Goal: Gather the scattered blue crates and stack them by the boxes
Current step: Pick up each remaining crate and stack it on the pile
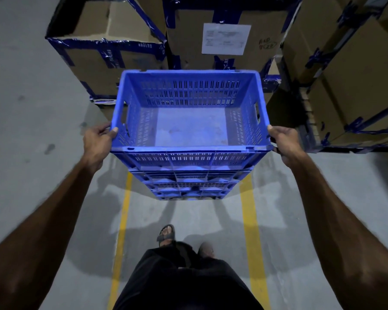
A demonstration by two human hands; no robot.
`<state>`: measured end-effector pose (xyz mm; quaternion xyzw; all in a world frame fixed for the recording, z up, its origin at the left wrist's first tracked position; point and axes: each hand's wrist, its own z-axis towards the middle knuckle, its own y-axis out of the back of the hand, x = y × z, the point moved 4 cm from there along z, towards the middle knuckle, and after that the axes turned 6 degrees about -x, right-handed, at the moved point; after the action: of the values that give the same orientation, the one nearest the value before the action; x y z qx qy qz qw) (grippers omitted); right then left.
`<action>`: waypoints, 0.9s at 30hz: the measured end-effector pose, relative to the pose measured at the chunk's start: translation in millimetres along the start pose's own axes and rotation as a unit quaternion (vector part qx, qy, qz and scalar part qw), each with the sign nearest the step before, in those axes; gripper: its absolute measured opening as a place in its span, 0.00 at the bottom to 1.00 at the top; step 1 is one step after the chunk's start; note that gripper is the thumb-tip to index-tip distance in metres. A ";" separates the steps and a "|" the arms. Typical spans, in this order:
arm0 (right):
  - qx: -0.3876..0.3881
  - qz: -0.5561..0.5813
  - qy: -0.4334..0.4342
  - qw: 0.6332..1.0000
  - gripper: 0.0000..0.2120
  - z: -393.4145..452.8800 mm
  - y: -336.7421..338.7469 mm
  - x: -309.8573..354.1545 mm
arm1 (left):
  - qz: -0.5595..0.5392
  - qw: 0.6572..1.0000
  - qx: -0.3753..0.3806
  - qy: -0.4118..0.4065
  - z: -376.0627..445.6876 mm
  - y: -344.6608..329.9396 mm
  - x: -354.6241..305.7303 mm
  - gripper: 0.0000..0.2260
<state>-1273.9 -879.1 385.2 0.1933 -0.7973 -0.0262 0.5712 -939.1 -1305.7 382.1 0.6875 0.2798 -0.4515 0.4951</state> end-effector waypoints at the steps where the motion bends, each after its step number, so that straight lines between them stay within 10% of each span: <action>1: 0.003 0.001 0.002 1.000 0.09 -0.3 -0.3 0.1 | -0.001 1.000 0.001 0.001 0.7 -0.2 1.1 0.13; 27: -0.016 0.010 0.001 1.000 0.06 8.4 -0.3 1.5 | -0.011 1.000 0.008 0.007 -9.3 1.2 -5.1 0.13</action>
<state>-1282.0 -881.4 383.6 0.1761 -0.7983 -0.0336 0.5750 -937.2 -1297.2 388.1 0.6917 0.2869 -0.4544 0.4824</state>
